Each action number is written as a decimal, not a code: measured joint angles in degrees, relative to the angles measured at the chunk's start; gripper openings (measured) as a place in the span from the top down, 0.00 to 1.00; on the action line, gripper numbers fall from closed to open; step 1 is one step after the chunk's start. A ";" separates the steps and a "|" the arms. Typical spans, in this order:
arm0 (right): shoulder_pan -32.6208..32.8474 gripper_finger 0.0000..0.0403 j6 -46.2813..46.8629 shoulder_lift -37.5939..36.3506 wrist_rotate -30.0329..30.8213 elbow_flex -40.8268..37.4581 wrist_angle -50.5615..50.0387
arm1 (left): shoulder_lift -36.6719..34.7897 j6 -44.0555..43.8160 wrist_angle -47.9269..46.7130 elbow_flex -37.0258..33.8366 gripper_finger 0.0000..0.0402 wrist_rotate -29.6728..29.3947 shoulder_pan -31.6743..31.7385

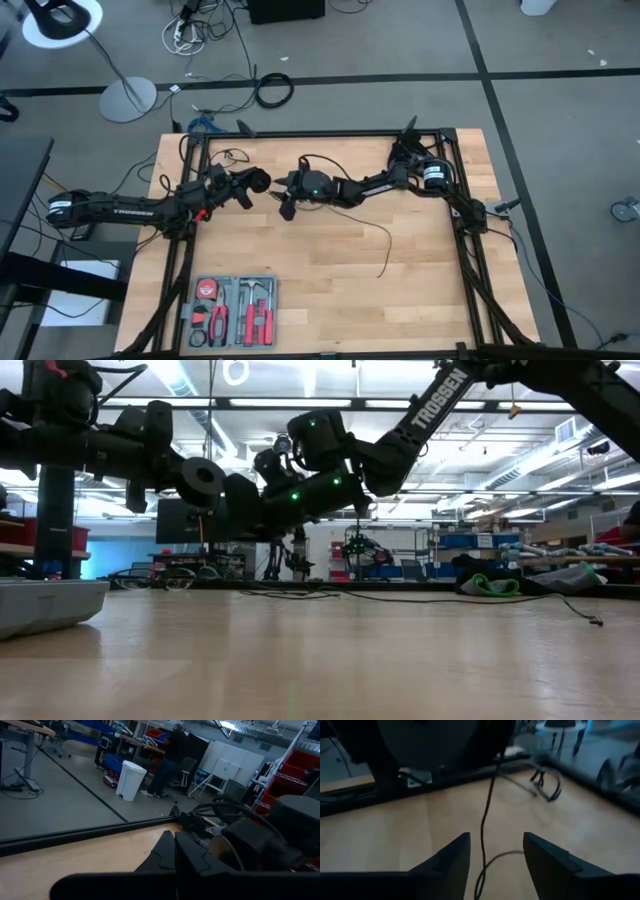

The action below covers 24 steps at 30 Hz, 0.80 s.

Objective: Coil cords
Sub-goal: Coil the black wire onto the black spool

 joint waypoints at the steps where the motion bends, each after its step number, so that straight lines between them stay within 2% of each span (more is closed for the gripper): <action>1: -0.08 0.54 1.13 0.00 -1.19 0.02 -0.97 | 0.00 0.00 0.00 0.00 1.00 0.00 0.00; 4: 0.31 0.54 3.32 0.07 -3.40 0.02 -2.20 | 0.00 0.02 0.04 0.00 1.00 0.01 0.00; 7: 1.39 0.55 1.59 0.39 -1.85 0.02 -2.85 | 0.00 0.62 0.41 0.00 1.00 0.00 0.00; 15: 0.79 0.56 0.48 1.94 0.36 0.10 3.20 | 0.29 1.36 0.92 0.97 1.00 0.01 -0.26; 21: 0.24 0.56 1.59 2.05 -0.12 0.02 2.02 | 5.47 5.34 1.24 5.78 1.00 0.45 -0.26; 24: 0.31 0.56 3.50 1.68 -0.41 0.04 -2.29 | 9.55 7.54 1.38 8.25 1.00 0.66 -0.28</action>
